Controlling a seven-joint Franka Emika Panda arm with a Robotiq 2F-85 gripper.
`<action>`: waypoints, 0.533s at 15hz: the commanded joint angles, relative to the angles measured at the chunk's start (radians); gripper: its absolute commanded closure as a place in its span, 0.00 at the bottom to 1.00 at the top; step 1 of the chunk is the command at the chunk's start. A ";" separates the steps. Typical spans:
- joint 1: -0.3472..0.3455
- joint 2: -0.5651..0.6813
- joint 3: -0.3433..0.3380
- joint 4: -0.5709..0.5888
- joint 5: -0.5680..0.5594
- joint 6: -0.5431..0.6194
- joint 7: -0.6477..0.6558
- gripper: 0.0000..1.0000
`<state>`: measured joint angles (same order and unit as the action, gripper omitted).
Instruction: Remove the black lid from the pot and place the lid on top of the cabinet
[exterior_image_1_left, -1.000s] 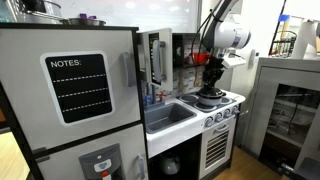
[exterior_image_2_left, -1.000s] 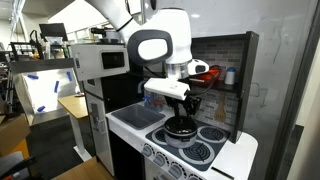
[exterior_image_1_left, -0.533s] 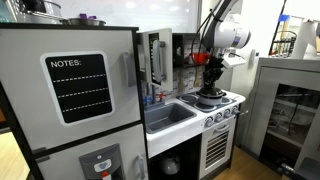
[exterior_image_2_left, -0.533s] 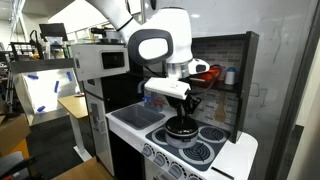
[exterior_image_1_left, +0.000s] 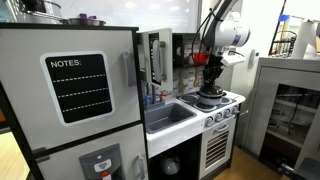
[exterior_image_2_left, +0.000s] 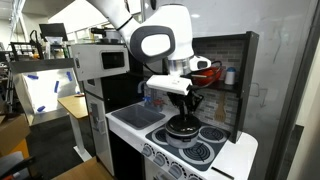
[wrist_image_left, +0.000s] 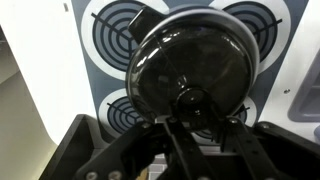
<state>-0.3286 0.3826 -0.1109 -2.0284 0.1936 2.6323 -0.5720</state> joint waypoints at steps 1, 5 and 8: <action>0.010 -0.021 -0.016 0.019 -0.087 -0.027 0.086 0.92; 0.039 -0.057 -0.041 0.011 -0.196 -0.057 0.193 0.92; 0.059 -0.097 -0.057 -0.006 -0.261 -0.113 0.258 0.92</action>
<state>-0.2994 0.3310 -0.1375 -2.0104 -0.0076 2.5772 -0.3727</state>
